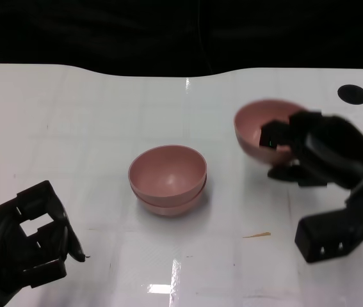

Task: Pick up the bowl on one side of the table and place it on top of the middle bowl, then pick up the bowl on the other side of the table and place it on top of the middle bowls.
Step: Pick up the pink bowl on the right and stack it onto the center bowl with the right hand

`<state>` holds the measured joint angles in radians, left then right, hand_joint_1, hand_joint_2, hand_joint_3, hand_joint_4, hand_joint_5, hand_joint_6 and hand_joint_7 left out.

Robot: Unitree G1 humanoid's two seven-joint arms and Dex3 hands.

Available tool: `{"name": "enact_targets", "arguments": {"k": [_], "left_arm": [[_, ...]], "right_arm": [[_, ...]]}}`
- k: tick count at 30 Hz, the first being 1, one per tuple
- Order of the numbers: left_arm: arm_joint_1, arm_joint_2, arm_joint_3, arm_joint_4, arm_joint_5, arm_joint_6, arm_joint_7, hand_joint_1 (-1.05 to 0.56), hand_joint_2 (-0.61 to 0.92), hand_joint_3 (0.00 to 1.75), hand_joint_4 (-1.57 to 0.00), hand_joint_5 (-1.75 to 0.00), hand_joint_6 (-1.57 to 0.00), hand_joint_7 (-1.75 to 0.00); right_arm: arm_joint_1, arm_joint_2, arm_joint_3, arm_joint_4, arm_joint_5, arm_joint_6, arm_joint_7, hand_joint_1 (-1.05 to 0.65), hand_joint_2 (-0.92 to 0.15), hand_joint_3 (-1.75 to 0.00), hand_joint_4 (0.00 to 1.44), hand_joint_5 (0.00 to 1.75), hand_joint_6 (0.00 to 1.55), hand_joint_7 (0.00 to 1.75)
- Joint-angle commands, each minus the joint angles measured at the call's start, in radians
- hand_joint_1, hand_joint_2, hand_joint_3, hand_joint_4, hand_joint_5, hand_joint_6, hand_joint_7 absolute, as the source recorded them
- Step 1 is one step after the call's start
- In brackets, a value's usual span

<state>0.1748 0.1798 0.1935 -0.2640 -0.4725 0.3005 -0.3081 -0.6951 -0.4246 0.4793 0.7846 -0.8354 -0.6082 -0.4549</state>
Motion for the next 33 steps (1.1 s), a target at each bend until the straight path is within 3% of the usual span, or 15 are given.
{"name": "enact_targets", "arguments": {"k": [1,4,8,15,16,19,22,30,32,33], "left_arm": [[-0.005,0.003,0.004,-0.004,0.003,-0.008,-0.002,0.33,0.85,1.41,-0.91,-1.75,-0.73,-1.75],[-0.008,0.002,0.003,-0.002,0.005,-0.004,0.002,0.33,0.85,1.42,-0.91,-1.75,-0.73,-1.75],[-0.009,0.003,0.001,0.006,0.006,-0.013,-0.008,0.34,0.85,1.41,-0.91,-1.75,-0.73,-1.75],[-0.004,-0.004,-0.006,0.000,0.010,-0.021,-0.006,0.34,0.86,1.41,-0.91,-1.75,-0.73,-1.75],[-0.004,-0.005,-0.006,0.002,0.008,-0.021,-0.008,0.34,0.86,1.41,-0.91,-1.75,-0.73,-1.75],[-0.001,-0.007,-0.010,-0.003,0.012,-0.019,-0.004,0.33,0.86,1.41,-0.91,-1.75,-0.73,-1.75],[0.004,-0.009,-0.014,-0.012,0.017,-0.014,0.004,0.32,0.84,1.40,-0.91,-1.75,-0.72,-1.75],[0.012,-0.008,-0.019,-0.008,0.027,-0.028,-0.009,0.32,0.84,1.38,-0.90,-1.75,-0.72,-1.75],[0.014,-0.008,-0.019,-0.009,0.027,-0.029,-0.008,0.32,0.84,1.37,-0.91,-1.75,-0.72,-1.75],[0.014,-0.008,-0.019,-0.009,0.026,-0.028,-0.008,0.32,0.84,1.37,-0.91,-1.75,-0.72,-1.75]], "right_arm": [[-0.053,-0.011,-0.018,-0.046,0.015,0.024,0.050,-0.25,-0.91,-0.35,0.81,1.75,0.55,1.75],[-0.079,0.005,-0.016,-0.078,0.013,0.032,0.070,-0.24,-0.88,-0.36,0.81,1.75,0.57,1.75],[-0.104,0.026,-0.001,-0.102,0.005,0.028,0.096,-0.27,-0.80,-0.54,0.82,1.75,0.58,1.75],[-0.150,0.097,0.058,-0.118,-0.018,0.010,0.150,-0.30,-0.69,-0.50,0.85,1.75,0.59,1.75],[-0.155,0.109,0.069,-0.116,-0.025,0.013,0.164,-0.30,-0.70,-0.50,0.86,1.75,0.58,1.74],[-0.165,0.139,0.099,-0.096,-0.035,0.013,0.195,-0.31,-0.80,-0.27,0.86,1.75,0.70,1.49],[-0.165,0.169,0.122,-0.059,-0.052,0.010,0.175,-0.29,-0.90,-0.15,0.86,1.75,0.70,1.54],[-0.175,0.239,0.164,0.027,-0.076,0.019,0.138,-0.26,-0.92,-0.22,0.89,1.75,0.60,1.73],[-0.179,0.250,0.172,0.038,-0.079,0.025,0.148,-0.27,-0.92,-0.25,0.89,1.75,0.61,1.64],[-0.179,0.255,0.174,0.042,-0.079,0.028,0.155,-0.29,-0.92,-0.25,0.89,1.75,0.68,1.42]]}}
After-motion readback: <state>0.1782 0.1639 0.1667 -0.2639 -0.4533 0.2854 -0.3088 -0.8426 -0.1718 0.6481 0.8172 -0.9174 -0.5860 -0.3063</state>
